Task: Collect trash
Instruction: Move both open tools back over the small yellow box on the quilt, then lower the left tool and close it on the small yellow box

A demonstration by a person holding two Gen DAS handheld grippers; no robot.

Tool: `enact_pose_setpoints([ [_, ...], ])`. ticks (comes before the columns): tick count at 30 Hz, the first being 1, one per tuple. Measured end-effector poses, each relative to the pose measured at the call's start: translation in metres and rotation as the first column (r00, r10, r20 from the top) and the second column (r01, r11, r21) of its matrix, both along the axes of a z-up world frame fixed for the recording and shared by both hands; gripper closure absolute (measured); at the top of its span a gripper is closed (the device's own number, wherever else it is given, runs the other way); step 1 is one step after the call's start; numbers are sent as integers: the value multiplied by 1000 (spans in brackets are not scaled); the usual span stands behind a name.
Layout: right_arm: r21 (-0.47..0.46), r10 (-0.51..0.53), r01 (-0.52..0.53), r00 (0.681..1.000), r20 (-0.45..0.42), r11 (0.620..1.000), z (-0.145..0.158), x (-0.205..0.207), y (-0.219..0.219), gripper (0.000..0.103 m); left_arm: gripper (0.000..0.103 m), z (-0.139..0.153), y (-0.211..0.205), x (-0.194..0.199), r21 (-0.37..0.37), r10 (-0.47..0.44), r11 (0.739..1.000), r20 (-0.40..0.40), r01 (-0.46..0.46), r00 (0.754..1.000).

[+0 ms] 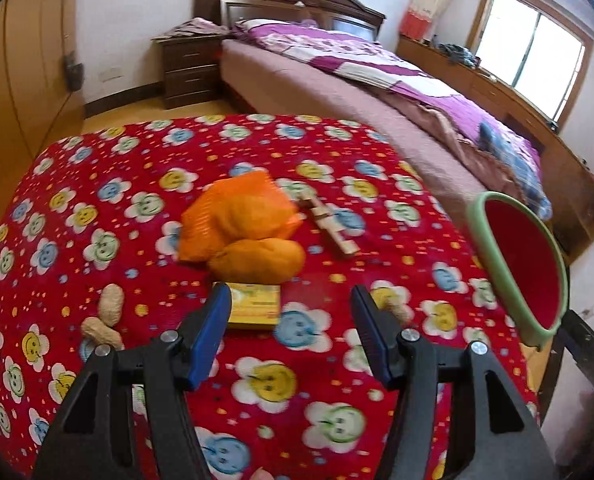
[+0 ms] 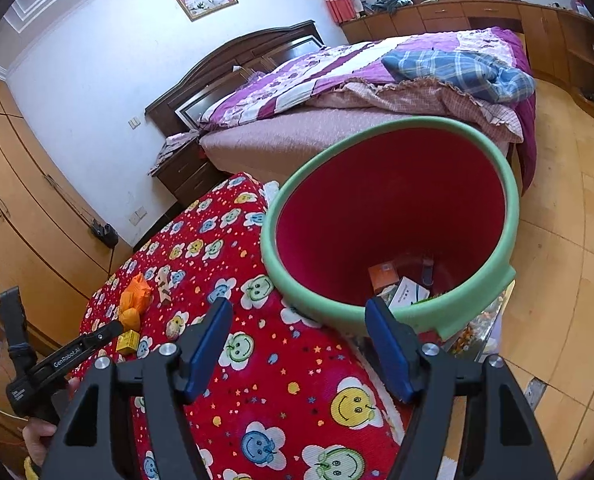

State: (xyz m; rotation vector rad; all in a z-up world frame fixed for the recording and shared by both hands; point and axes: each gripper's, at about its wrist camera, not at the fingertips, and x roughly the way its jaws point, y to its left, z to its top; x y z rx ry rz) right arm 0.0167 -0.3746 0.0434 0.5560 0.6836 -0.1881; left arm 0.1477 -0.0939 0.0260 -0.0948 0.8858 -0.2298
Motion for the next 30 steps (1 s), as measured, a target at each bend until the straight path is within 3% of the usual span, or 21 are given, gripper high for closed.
enact_pose_setpoints([
  [13, 15, 13, -12, 999, -39, 1000, -15, 12, 4, 31, 41, -32, 7, 17, 33, 61, 998, -76, -58, 995],
  [19, 21, 14, -13, 999, -41, 1000, -17, 12, 4, 31, 42, -33, 5, 18, 48, 70, 997, -66, -67, 995],
  [23, 18, 25, -24, 999, -34, 1000, -16, 11, 8, 31, 62, -32, 4, 17, 65, 56, 997, -56, -52, 997],
  [30, -2, 54, -54, 998, -18, 999, -4, 11, 23, 31, 62, -13, 15, 2, -15, 29, 999, -28, -29, 999],
])
